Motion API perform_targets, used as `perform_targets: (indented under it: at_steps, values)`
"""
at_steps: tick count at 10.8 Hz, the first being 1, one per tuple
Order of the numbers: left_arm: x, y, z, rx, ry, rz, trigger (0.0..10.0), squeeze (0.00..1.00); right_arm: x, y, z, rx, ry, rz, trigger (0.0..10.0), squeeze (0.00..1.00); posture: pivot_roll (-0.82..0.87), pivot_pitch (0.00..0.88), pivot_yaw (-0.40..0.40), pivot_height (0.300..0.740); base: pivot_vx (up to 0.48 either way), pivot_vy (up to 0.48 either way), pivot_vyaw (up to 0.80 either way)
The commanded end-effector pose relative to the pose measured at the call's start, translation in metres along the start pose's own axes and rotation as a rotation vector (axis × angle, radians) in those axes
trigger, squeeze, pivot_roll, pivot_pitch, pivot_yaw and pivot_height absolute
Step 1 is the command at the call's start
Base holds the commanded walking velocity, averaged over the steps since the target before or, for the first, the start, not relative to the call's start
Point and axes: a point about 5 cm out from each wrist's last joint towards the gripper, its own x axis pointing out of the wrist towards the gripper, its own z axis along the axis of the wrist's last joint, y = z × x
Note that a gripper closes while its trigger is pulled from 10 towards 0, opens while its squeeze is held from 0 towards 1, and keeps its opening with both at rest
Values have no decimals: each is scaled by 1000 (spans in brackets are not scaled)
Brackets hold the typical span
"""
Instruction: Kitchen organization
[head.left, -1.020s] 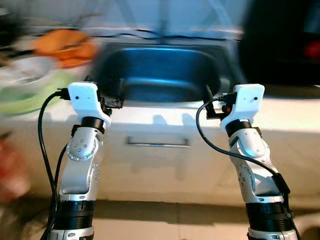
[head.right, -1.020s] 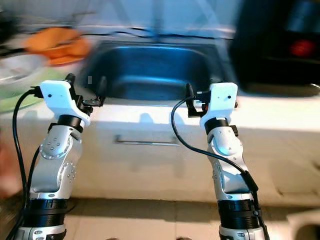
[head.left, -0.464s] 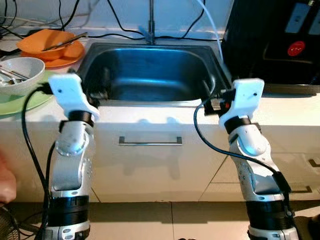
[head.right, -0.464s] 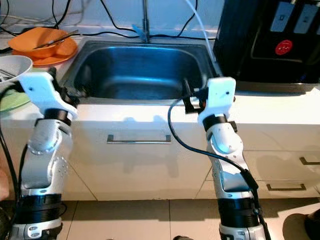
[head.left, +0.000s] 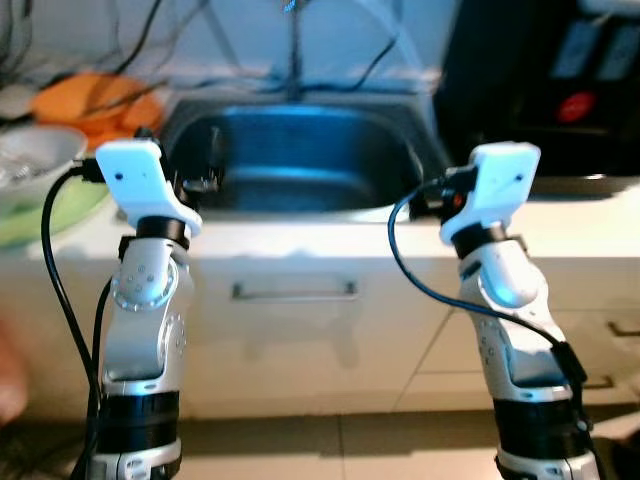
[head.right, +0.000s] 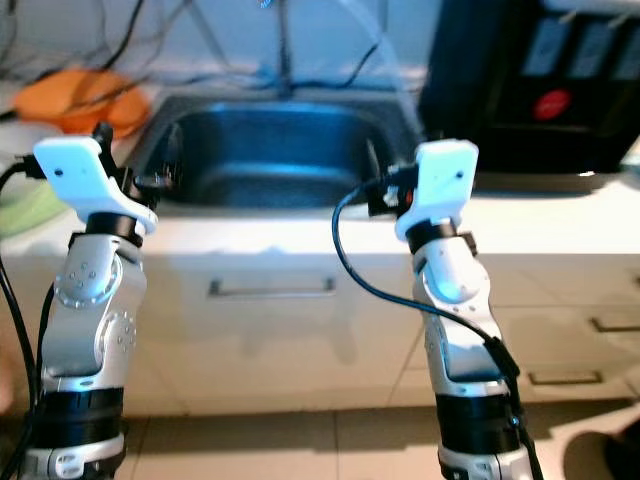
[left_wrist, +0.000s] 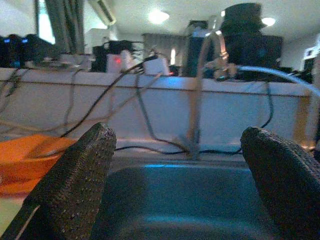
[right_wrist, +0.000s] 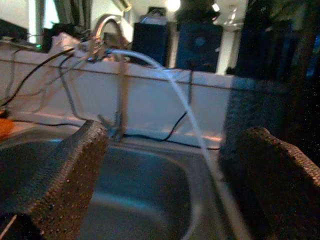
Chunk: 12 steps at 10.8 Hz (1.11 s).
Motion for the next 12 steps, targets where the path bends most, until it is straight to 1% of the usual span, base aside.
perform_targets:
  at_steps: [1, 2, 3, 5, 7, 10, 12]
  values:
    - [1, -4, 2, 4, -7, -24, 10000, 0, 1, -1, 5, -4, -23, 4, 10000, 0, 19, 27, -11, 740, 420, 0, 0]
    - [0, -4, 1, 1, -2, -25, 10000, 0, 1, -1, 5, -8, -22, 4, 10000, 0, 20, 29, -10, 740, 424, 0, 0]
    - [-2, -6, -1, -5, 13, -34, 10000, 0, 1, -1, 3, -10, -18, 6, 10000, 0, 20, 30, -12, 740, 382, 240, 0]
    - [-5, -14, -4, -5, 29, -73, 10000, 0, -1, 0, 3, -18, -13, 10, 10000, 0, 18, 34, -12, 740, 266, 0, 0]
    - [-5, -16, -4, 0, 28, -79, 10000, 0, -1, 0, 2, -22, -11, 8, 10000, 0, 16, 35, -11, 740, 255, 0, 0]
    - [-5, -14, -9, -21, 59, -57, 10000, 0, -2, -1, 1, -29, -6, 3, 10000, 0, 17, 36, -9, 740, 0, 0, 0]
    - [-5, -18, -11, -39, 74, -61, 10000, 0, -1, -1, 1, -30, -7, 3, 10000, 0, 15, 36, -10, 740, 0, 0, 0]
